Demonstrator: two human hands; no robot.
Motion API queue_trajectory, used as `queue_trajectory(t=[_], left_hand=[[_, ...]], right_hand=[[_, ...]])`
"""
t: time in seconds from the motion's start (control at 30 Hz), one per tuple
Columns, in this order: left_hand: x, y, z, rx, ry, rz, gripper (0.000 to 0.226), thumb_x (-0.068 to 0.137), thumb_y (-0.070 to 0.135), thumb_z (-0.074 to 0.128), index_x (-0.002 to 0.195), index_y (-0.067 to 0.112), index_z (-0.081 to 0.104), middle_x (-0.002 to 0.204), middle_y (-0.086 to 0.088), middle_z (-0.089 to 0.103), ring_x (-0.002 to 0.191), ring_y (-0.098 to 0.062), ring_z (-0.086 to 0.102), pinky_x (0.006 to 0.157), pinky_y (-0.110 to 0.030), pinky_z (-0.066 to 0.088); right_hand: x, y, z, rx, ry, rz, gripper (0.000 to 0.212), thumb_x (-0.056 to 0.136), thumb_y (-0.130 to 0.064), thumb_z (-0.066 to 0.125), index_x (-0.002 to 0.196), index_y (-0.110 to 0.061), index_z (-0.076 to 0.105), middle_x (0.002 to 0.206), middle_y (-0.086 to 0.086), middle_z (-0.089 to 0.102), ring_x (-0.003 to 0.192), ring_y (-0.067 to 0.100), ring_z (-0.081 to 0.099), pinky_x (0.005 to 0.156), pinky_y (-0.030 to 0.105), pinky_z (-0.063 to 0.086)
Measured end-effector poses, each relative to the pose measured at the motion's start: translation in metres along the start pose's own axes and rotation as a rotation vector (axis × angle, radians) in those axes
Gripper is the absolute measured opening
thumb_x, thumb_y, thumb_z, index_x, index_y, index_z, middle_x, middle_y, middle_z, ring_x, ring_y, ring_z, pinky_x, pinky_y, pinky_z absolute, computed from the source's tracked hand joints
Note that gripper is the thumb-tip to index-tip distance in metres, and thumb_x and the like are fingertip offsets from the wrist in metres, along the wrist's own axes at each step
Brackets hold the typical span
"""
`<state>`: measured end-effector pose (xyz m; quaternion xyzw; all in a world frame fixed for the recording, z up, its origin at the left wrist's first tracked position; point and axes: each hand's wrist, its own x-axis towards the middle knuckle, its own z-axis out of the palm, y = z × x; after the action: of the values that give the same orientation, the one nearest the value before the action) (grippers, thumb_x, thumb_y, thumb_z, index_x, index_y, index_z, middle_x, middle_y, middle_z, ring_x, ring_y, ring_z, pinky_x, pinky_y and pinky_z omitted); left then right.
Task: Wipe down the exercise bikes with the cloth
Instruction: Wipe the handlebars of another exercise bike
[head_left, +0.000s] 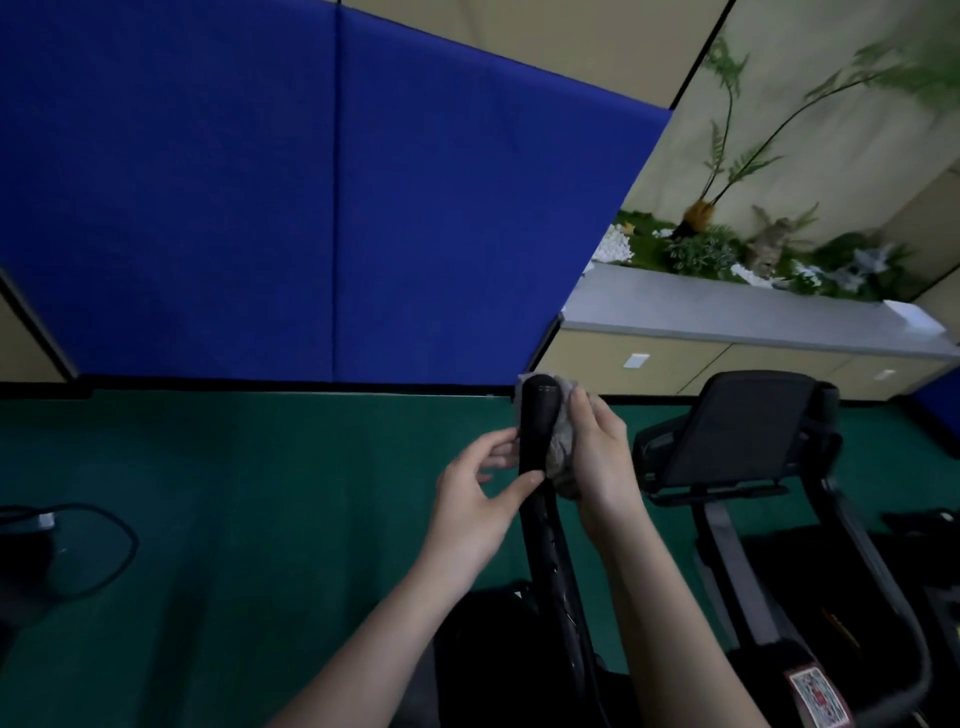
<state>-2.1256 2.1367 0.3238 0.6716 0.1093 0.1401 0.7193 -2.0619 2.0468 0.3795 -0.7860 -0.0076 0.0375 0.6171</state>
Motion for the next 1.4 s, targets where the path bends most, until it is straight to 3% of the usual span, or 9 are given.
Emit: queue_trajectory(t=[0.23, 0.37, 0.47, 0.53, 0.8, 0.93, 1.07, 1.27, 1.4], left_hand=[[0.005, 0.0, -0.002, -0.026, -0.02, -0.017, 0.046, 0.073, 0.003, 0.077, 0.096, 0.038, 0.057, 0.098, 0.01, 0.066, 0.082, 0.007, 0.059, 0.079, -0.017, 0.044], [0.005, -0.003, -0.002, -0.046, -0.037, -0.022, 0.047, 0.074, -0.002, 0.075, 0.096, 0.036, 0.058, 0.095, 0.012, 0.065, 0.08, 0.008, 0.059, 0.078, -0.017, 0.044], [0.005, -0.003, -0.001, -0.073, -0.034, -0.033, 0.046, 0.075, -0.004, 0.073, 0.097, 0.034, 0.058, 0.094, 0.014, 0.064, 0.076, 0.008, 0.058, 0.075, -0.015, 0.042], [0.005, -0.002, 0.0, -0.093, -0.033, -0.038, 0.045, 0.076, -0.005, 0.072, 0.097, 0.032, 0.059, 0.093, 0.015, 0.063, 0.075, 0.008, 0.058, 0.073, -0.013, 0.042], [0.008, -0.002, -0.002, -0.144, -0.057, -0.056, 0.044, 0.074, -0.006, 0.074, 0.095, 0.03, 0.06, 0.088, 0.015, 0.066, 0.07, 0.005, 0.058, 0.07, -0.016, 0.042], [0.008, 0.001, -0.001, -0.164, -0.051, -0.073, 0.044, 0.072, -0.006, 0.075, 0.093, 0.029, 0.06, 0.088, 0.012, 0.065, 0.068, 0.005, 0.058, 0.071, -0.02, 0.043], [0.005, 0.003, 0.002, -0.244, -0.023, -0.127, 0.04, 0.073, -0.009, 0.073, 0.094, 0.023, 0.061, 0.089, 0.009, 0.064, 0.066, 0.007, 0.057, 0.067, -0.012, 0.045], [-0.008, 0.003, 0.013, -0.405, 0.095, -0.255, 0.023, 0.076, -0.005, 0.073, 0.091, 0.012, 0.067, 0.083, -0.002, 0.067, 0.07, -0.002, 0.06, 0.066, -0.009, 0.046], [-0.014, 0.003, 0.02, -0.509, 0.172, -0.328, 0.019, 0.078, -0.002, 0.072, 0.092, 0.01, 0.068, 0.076, -0.003, 0.068, 0.067, -0.004, 0.063, 0.064, -0.009, 0.046]], right_hand=[[0.013, -0.006, 0.008, -0.04, 0.095, -0.066, 0.035, 0.101, -0.03, 0.041, 0.088, -0.003, 0.059, 0.09, 0.021, 0.066, 0.083, 0.034, 0.062, 0.08, 0.045, 0.05], [-0.005, 0.008, 0.002, -0.041, 0.11, -0.082, 0.029, 0.102, -0.025, 0.041, 0.091, -0.005, 0.06, 0.086, 0.008, 0.065, 0.082, 0.017, 0.059, 0.075, 0.033, 0.046], [-0.002, 0.008, 0.007, -0.039, 0.178, -0.137, 0.016, 0.101, -0.021, 0.043, 0.102, -0.018, 0.059, 0.103, -0.001, 0.066, 0.1, 0.014, 0.062, 0.09, 0.034, 0.048], [-0.003, 0.009, 0.01, -0.051, 0.214, -0.171, 0.012, 0.1, -0.021, 0.045, 0.1, -0.026, 0.055, 0.1, -0.006, 0.065, 0.099, 0.012, 0.062, 0.091, 0.036, 0.048], [-0.014, 0.001, 0.013, -0.116, 0.269, -0.425, 0.015, 0.097, -0.009, 0.05, 0.1, -0.019, 0.06, 0.097, -0.019, 0.065, 0.091, -0.01, 0.06, 0.08, 0.011, 0.044], [0.012, -0.03, 0.003, -0.286, -0.11, -0.5, 0.013, 0.096, -0.011, 0.055, 0.098, -0.009, 0.067, 0.099, -0.015, 0.07, 0.096, -0.006, 0.063, 0.083, 0.012, 0.043], [0.045, -0.061, -0.008, -0.625, -0.54, -0.462, 0.015, 0.095, -0.02, 0.058, 0.095, -0.012, 0.071, 0.095, -0.011, 0.072, 0.089, 0.008, 0.066, 0.078, 0.023, 0.049], [0.062, -0.072, -0.003, -0.797, -0.887, -0.505, 0.017, 0.094, -0.026, 0.059, 0.095, -0.015, 0.072, 0.089, -0.004, 0.072, 0.079, 0.011, 0.068, 0.071, 0.027, 0.051], [0.073, -0.084, 0.003, -0.828, -1.121, -0.326, 0.021, 0.088, -0.039, 0.062, 0.094, -0.021, 0.073, 0.089, 0.005, 0.074, 0.063, 0.033, 0.063, 0.054, 0.04, 0.052]])
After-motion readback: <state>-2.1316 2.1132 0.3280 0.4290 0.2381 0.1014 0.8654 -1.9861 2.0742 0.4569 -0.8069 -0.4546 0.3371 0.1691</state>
